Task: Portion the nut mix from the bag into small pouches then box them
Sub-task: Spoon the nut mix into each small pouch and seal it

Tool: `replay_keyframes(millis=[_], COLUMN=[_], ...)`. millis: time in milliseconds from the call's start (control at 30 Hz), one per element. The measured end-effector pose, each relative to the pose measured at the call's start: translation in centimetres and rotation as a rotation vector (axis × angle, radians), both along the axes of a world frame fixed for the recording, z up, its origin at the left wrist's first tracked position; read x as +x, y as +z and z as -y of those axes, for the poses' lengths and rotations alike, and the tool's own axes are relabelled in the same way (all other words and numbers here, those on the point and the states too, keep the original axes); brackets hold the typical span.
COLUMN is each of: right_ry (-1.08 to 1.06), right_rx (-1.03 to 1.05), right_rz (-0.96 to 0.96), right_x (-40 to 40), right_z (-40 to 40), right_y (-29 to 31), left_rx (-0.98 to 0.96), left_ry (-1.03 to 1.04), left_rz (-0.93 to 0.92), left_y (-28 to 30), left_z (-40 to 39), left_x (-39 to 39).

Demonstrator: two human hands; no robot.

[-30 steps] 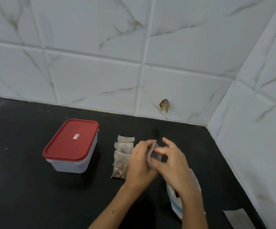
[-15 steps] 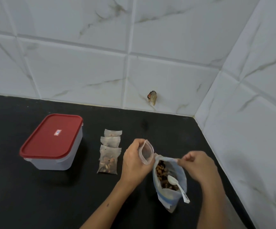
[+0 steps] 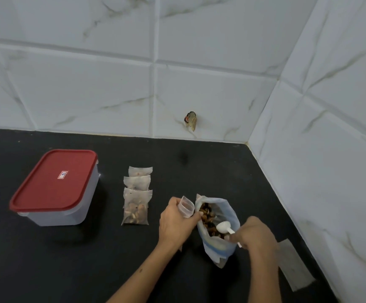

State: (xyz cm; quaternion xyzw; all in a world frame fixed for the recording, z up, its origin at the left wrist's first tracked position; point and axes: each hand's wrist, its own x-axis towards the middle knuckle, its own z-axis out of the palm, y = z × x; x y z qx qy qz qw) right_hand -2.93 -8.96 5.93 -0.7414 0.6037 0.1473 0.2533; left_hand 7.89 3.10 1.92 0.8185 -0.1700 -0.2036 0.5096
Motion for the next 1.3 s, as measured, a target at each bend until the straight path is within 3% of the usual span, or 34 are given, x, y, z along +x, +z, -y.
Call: replay_keyframes(millis=[300,500,700,800,933,1167,1300], right_ry=[-0.102,0.016,0.063,0.083,0.127,-0.024,-0.009], right_rx=[-0.263,-0.169,-0.295,-0.232,-0.141,-0.329,-0.186], right_rz=[0.213,0.241,0.331,0.429,0.404,0.308,0.408], right_x=[-0.8,1.1,2.7,2.8,2.5,3.3,3.5], right_z=[-1.6,-1.8,-2.5,-1.9,-1.2,-2.1,-2.2], right_y=[-0.2,-1.3,-2.9,-3.1,-2.4,-3.2,-3.5], left_rx=[-0.028,-0.102,-0.235,-0.292,-0.337,-0.35,-0.401], left_ry=[-0.007,-0.028,-0.043,-0.054,-0.07,-0.021,-0.059], left_rz=[-0.294,-0.553,-0.71,-0.726,-0.734,-0.747,-0.796], left_y=[-0.6,-1.4,-1.5,-1.5,-2.3,-2.3,-2.5], left_z=[0.8,1.4,1.6,1.4,1.5,0.7,0.5], left_x=[0.0,0.3,0.6,0.8,0.8,0.7,0.9])
